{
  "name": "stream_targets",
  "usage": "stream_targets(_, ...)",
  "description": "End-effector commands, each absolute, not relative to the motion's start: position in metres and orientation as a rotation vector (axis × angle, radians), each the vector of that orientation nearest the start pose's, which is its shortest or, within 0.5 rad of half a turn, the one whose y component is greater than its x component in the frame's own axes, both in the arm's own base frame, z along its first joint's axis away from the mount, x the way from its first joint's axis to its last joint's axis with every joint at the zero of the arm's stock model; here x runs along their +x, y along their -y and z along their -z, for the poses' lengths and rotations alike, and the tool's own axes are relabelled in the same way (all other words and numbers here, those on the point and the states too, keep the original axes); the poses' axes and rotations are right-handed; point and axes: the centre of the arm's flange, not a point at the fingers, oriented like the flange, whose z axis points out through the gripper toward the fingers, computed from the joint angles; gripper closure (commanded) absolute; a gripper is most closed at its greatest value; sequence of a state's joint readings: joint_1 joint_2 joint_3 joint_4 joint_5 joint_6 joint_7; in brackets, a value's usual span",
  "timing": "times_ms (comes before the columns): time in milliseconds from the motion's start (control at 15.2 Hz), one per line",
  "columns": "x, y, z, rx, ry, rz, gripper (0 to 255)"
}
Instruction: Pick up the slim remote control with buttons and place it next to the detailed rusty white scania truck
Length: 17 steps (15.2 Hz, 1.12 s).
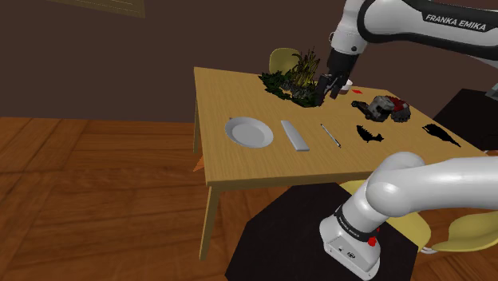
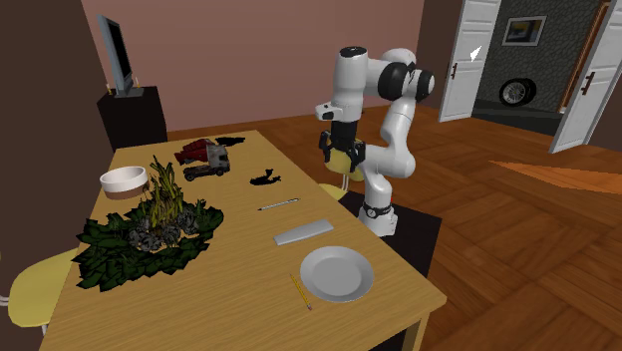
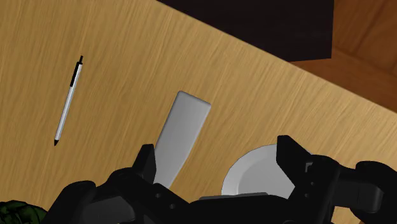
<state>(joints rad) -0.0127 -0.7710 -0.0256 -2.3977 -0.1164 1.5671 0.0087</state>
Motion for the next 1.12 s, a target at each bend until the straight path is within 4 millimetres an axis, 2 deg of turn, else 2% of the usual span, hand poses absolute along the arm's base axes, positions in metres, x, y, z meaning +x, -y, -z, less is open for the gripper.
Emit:
stream_targets(0, 0.308, 0.026, -0.566, -3.237, -0.059, -0.098, 0)
stream_targets(1056, 0.385, 0.113, -0.388, -3.076, -0.712, -0.023, 0)
